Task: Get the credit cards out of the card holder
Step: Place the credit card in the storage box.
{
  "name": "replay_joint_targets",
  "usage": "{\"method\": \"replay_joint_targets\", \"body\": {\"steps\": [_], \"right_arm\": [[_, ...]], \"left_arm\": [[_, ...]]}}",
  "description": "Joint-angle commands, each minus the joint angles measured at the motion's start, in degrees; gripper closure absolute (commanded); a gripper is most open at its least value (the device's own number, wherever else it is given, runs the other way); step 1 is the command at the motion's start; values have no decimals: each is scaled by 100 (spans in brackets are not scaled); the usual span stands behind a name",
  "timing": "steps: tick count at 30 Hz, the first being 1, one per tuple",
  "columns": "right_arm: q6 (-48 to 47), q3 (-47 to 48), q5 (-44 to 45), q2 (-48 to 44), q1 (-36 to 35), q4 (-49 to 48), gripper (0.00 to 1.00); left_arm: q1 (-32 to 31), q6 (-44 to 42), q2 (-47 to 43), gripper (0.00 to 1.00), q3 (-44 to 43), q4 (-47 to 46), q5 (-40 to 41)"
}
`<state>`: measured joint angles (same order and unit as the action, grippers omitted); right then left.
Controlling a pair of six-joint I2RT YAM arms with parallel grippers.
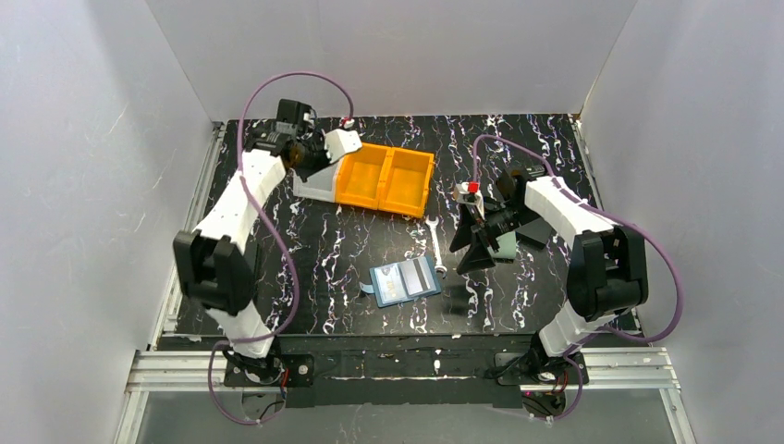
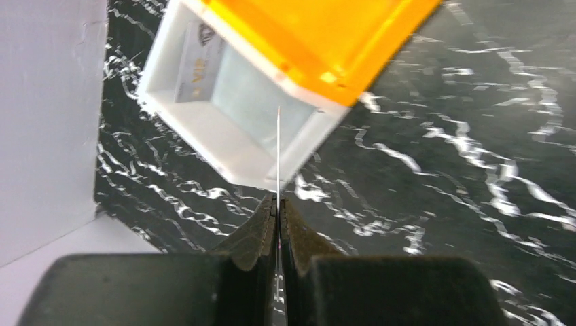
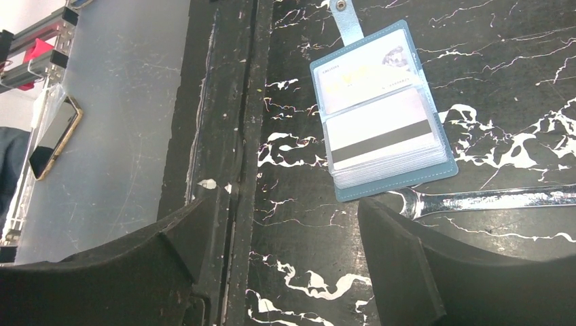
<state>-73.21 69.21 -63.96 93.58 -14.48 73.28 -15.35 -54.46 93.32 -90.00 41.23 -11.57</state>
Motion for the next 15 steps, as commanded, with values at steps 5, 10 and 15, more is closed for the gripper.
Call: {"method": "replay_joint_targets", "body": {"steps": [5,10,15], "right_arm": [[-364,153,-177,285,54,488,13],[-597,206,-202,405,85,730,13],[-692,233,-234,465,120,822,13]], "left_arm": [[166,-924,1686,100,-1685,7,717],[317,-763,2516,100,-2501,15,569],[415,-658,2925,100,-2797,-97,214]]}}
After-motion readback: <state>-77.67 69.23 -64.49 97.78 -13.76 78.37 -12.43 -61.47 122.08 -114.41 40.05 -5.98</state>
